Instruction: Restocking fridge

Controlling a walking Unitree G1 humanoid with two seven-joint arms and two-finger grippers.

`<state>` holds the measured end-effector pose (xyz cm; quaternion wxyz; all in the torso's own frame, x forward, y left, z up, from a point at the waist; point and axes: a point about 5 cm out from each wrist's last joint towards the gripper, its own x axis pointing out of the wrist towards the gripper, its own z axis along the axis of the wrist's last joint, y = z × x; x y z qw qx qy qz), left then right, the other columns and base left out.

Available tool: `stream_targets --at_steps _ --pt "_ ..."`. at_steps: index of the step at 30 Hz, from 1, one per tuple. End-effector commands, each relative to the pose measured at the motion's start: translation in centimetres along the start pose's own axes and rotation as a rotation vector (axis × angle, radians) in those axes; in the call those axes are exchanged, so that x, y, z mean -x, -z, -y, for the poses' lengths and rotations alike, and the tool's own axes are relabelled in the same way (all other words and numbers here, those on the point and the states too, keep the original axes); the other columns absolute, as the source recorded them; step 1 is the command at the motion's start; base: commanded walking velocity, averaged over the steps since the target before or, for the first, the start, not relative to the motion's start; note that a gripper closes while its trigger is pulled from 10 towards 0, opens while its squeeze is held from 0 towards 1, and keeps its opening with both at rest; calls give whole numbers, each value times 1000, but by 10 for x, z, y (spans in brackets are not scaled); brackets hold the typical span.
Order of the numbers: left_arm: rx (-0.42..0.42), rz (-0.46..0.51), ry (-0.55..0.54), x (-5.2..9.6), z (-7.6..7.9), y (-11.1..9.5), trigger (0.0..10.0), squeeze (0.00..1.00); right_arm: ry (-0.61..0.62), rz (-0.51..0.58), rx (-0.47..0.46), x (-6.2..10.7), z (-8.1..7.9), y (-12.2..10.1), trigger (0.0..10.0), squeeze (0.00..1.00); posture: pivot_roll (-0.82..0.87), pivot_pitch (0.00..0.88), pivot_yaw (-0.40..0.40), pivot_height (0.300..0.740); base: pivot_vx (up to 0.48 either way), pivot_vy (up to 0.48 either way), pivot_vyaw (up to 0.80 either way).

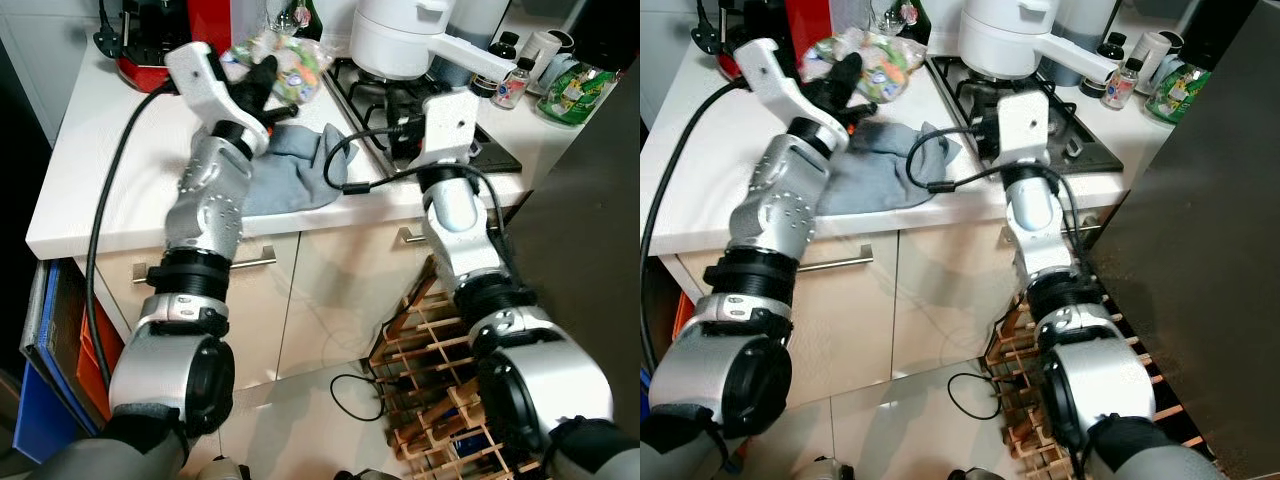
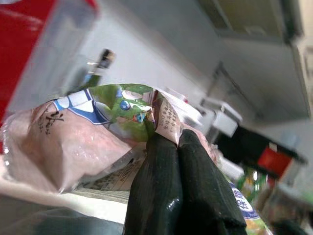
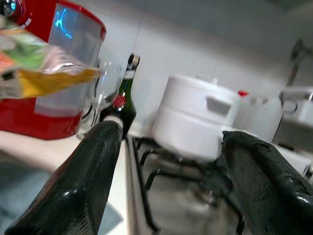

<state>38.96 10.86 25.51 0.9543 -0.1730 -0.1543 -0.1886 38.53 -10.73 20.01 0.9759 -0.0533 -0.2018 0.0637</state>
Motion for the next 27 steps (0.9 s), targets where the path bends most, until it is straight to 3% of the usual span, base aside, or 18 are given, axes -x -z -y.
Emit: stream_targets --at_steps 1,2,3,7,8,10,11,13,16,21,27 --pt "-83 42 64 1 11 -10 0 0 26 23 -18 2 6 -4 10000 0 -42 0 -112 740 0 0 0" --pt "-83 42 64 1 11 -10 0 0 26 23 -18 2 6 -4 10000 0 -42 0 -112 740 0 0 0" --pt "-150 40 86 8 12 -11 0 0 40 67 -19 10 7 -8 10000 0 -41 0 -112 740 0 0 0" --pt "-263 37 119 25 14 -12 0 0 103 162 5 25 13 -23 10000 0 -37 0 -107 740 0 0 0" --pt "-330 36 120 30 14 -12 0 0 118 172 -10 29 13 -25 10000 0 -35 0 -107 740 0 0 0" --pt "-330 36 120 30 14 -12 0 0 118 172 -10 29 13 -25 10000 0 -35 0 -107 740 0 0 0" --pt "-409 26 31 36 6 -11 10000 0 116 149 -52 35 7 -21 10000 0 -32 0 -102 740 0 0 0" --pt "-440 23 -19 39 2 -11 10000 0 105 136 -65 38 4 -18 10000 0 -30 0 -101 740 0 0 0" --pt "-521 3 -148 58 -13 -6 10000 0 76 31 -135 53 -2 3 10000 0 -21 0 -87 740 0 0 0" --pt "-518 -62 -213 84 -12 5 10000 0 46 -45 -135 69 -4 15 10000 0 -23 0 -54 740 0 0 0" --pt "-501 -68 -221 90 -7 9 10000 0 73 -107 -158 72 -1 22 10000 0 -21 0 -49 740 0 0 606"
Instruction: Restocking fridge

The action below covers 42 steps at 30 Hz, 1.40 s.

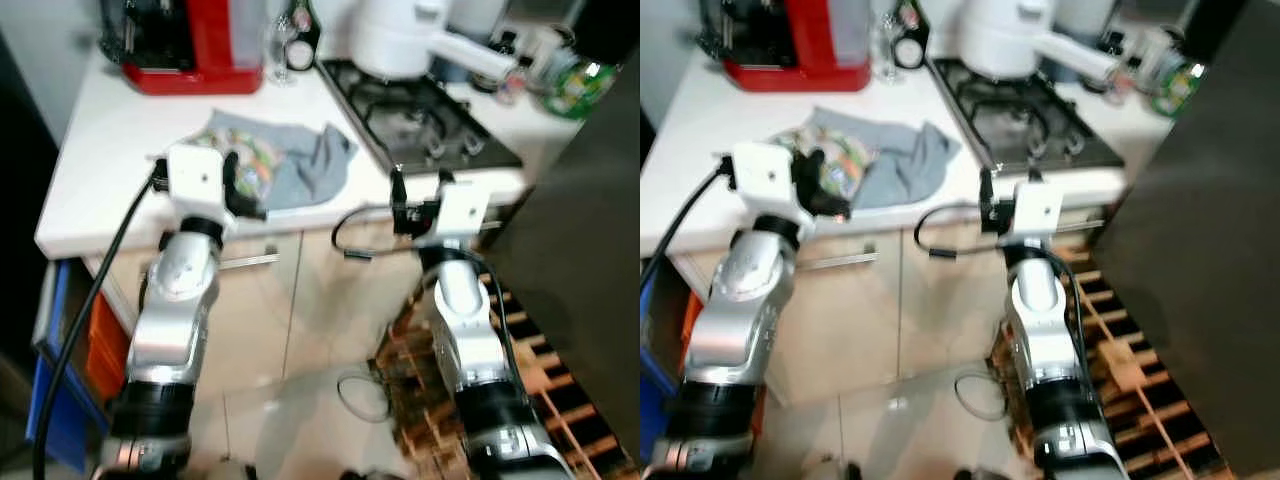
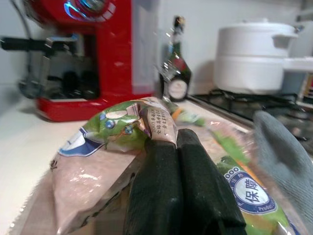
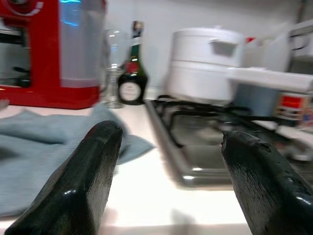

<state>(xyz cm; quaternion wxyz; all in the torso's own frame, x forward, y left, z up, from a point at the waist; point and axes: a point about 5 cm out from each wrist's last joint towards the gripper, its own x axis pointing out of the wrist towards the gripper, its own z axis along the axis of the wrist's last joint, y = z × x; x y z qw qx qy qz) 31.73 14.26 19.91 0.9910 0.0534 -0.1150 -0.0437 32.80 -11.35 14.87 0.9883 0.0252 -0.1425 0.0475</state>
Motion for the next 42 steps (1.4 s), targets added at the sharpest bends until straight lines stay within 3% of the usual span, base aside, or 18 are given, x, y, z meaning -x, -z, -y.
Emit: stream_targets --at_steps 1,7,17,27,42 --pt "-16 60 -2 -2 4 -14 10000 0 6 1 -8 -1 4 -3 10000 0 -20 0 -50 740 0 0 681" --pt "-41 35 -3 0 10 -12 10000 0 -42 -42 -14 2 0 2 10000 55 -17 0 -57 740 0 0 645" --pt "-32 -3 -4 3 16 -4 10000 0 -72 -62 -45 3 -9 5 10000 0 -31 0 -46 740 -48 0 182" --pt "-2 -30 -11 -2 27 3 10000 0 -62 -89 -26 1 8 6 10000 43 -76 0 -48 740 -250 0 277" --pt "11 -40 -1 -2 33 8 10000 0 -70 -127 -8 13 12 15 10000 43 -77 0 -48 740 -32 0 718"
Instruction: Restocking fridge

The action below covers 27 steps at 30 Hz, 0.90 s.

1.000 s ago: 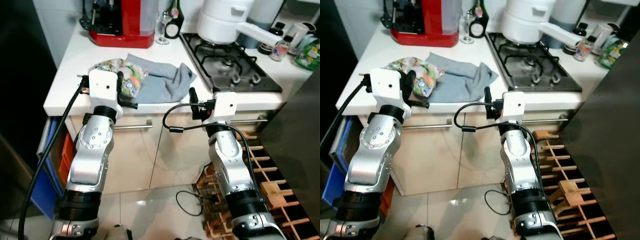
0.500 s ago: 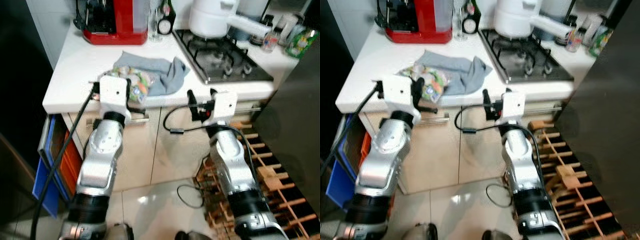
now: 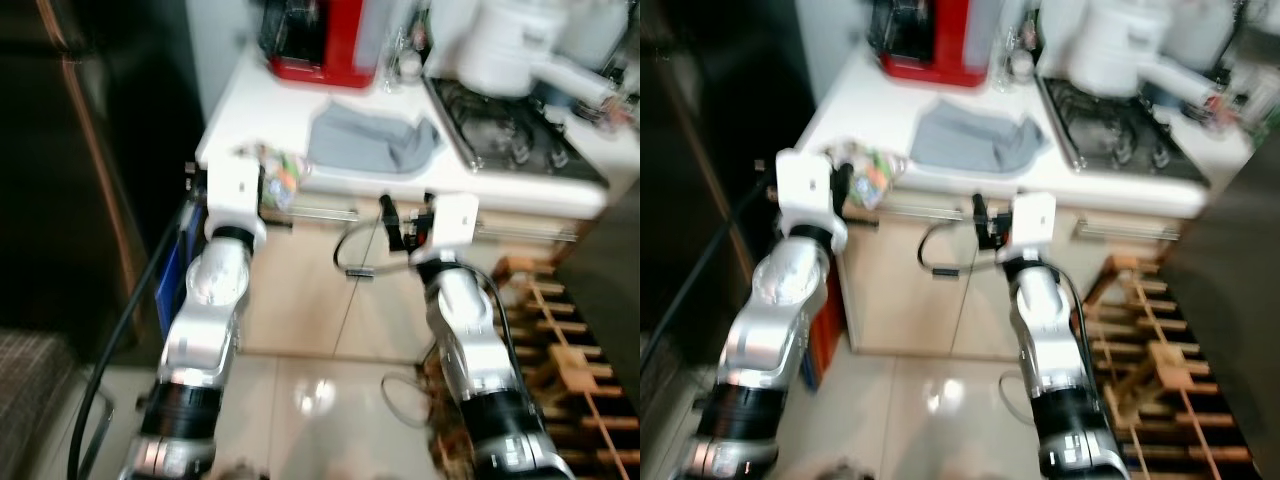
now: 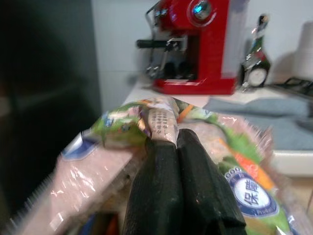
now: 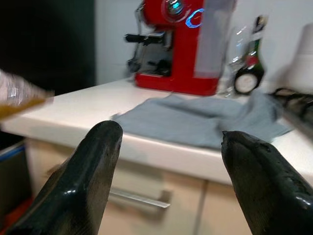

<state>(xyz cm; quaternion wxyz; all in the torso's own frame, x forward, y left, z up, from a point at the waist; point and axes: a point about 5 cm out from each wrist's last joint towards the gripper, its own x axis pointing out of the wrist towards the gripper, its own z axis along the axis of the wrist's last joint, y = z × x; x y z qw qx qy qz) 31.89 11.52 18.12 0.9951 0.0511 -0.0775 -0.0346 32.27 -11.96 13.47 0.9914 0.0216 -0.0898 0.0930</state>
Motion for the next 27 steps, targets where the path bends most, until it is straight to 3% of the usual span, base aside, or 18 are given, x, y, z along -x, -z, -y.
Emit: stream_targets --at_steps 1,3,6,7,8,10,11,12,14,18,23,27 --pt "3 34 9 1 1 -6 10000 0 23 -24 0 8 6 5 10000 47 -78 0 -66 740 0 0 712" --pt "-4 34 3 2 -2 -6 10000 0 24 -29 0 11 6 6 10000 43 -76 0 -69 740 0 0 712" --pt "-54 -18 -47 17 -24 10 10000 0 14 -74 11 27 4 18 10000 43 -54 0 -78 740 0 0 712" --pt "-54 -18 -47 17 -24 10 10000 0 14 -74 11 27 4 18 10000 43 -54 0 -78 740 0 0 712" --pt "-90 -99 -86 38 -43 30 10000 0 34 -146 14 44 10 36 10000 47 -33 0 -79 740 0 0 712" --pt "-120 -165 -97 59 -56 43 10000 0 48 -188 18 58 14 45 10000 51 -21 0 -78 740 0 0 712" --pt "-120 -165 -97 59 -56 43 10000 0 48 -188 18 58 14 45 10000 51 -21 0 -78 740 0 0 712" --pt "-109 -210 -80 75 -61 48 10000 0 52 -206 25 69 17 47 10000 63 -16 0 -69 740 0 0 712" --pt "-96 -235 -39 83 -61 51 10000 0 59 -226 29 77 20 50 10000 75 -12 0 -61 740 0 0 712" --pt "-113 -264 67 81 -52 58 10000 0 93 -250 40 87 25 57 10000 90 -25 0 -32 740 0 0 712" --pt "-98 -239 185 64 -38 54 10000 0 128 -204 49 76 20 51 10000 82 -48 0 17 740 0 0 0" --pt "-85 -228 216 55 -34 54 10000 0 121 -194 43 68 13 51 10000 90 -46 0 17 740 0 0 -789"
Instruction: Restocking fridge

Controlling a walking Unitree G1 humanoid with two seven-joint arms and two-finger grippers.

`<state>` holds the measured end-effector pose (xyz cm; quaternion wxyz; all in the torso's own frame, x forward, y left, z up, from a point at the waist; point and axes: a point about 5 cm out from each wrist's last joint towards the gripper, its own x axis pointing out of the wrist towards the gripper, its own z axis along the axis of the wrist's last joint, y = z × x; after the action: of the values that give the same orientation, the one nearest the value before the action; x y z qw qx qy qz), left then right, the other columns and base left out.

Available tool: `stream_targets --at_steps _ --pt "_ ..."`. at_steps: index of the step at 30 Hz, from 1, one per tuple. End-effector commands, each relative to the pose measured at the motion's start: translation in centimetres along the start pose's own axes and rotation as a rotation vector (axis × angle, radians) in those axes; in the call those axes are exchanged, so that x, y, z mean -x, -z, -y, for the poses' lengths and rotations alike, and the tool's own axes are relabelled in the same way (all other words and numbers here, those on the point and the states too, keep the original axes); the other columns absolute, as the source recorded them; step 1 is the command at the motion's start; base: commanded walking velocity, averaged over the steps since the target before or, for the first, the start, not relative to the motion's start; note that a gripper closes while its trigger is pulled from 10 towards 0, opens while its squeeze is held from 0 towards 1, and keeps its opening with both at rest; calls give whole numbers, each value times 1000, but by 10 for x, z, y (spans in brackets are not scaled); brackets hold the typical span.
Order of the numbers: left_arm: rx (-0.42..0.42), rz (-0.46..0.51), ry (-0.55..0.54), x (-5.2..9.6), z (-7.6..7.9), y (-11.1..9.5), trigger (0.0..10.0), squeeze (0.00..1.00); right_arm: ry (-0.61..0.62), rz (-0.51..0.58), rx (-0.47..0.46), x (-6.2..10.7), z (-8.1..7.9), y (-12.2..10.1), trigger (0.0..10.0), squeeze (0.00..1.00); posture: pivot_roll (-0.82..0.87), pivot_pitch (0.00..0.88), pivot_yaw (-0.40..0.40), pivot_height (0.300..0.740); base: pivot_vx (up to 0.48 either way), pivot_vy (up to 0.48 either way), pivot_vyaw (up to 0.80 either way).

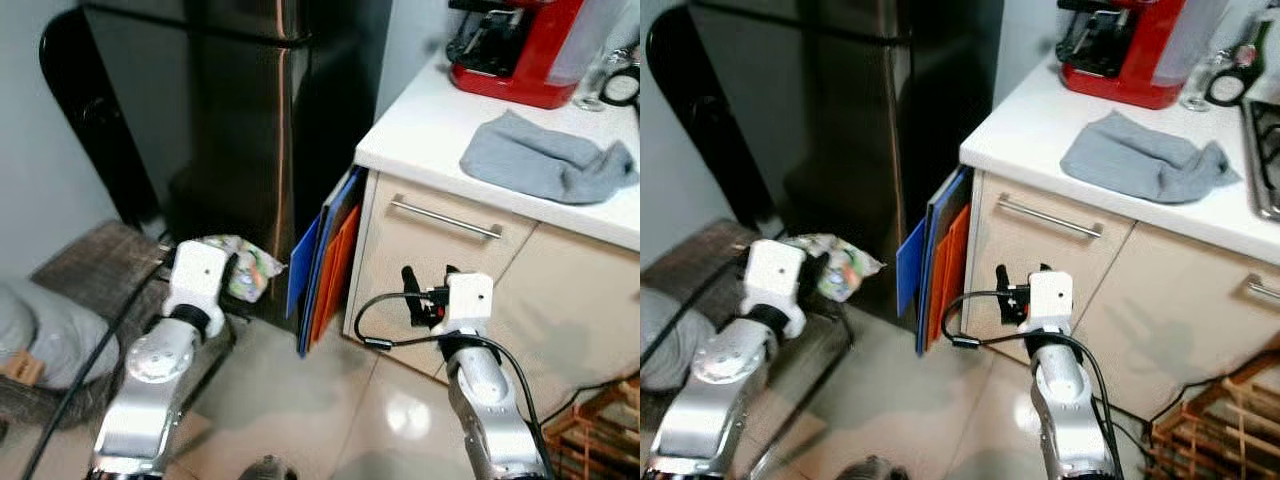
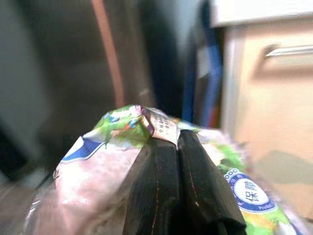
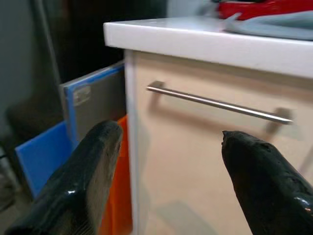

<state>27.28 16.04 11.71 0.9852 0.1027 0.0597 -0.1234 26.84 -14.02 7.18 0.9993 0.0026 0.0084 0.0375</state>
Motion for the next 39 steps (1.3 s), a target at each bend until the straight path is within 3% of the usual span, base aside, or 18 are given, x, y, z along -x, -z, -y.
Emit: stream_targets --at_steps 1,5,6,20,31,39 --pt "-10 42 21 -3 1 -8 10000 0 11 4 10 -1 1 0 10000 94 -42 0 18 740 0 0 0" --pt "4 47 36 -8 3 -9 10000 0 4 9 17 -5 0 0 10000 90 -43 0 22 740 0 0 0" --pt "39 51 38 -11 5 -10 10000 0 2 12 24 -9 1 -1 10000 90 -56 0 23 740 0 0 0" --pt "118 78 12 -12 12 -4 10000 0 -10 31 54 -15 3 -7 10000 82 -68 0 -18 740 0 0 0" --pt "144 121 39 -21 18 -12 10000 0 -63 49 59 -23 -9 -14 10000 75 -74 0 -11 740 -309 0 0" --pt "146 126 54 -24 20 -14 10000 0 -71 45 57 -25 -11 -13 10000 78 -72 0 -2 740 -318 0 -778"
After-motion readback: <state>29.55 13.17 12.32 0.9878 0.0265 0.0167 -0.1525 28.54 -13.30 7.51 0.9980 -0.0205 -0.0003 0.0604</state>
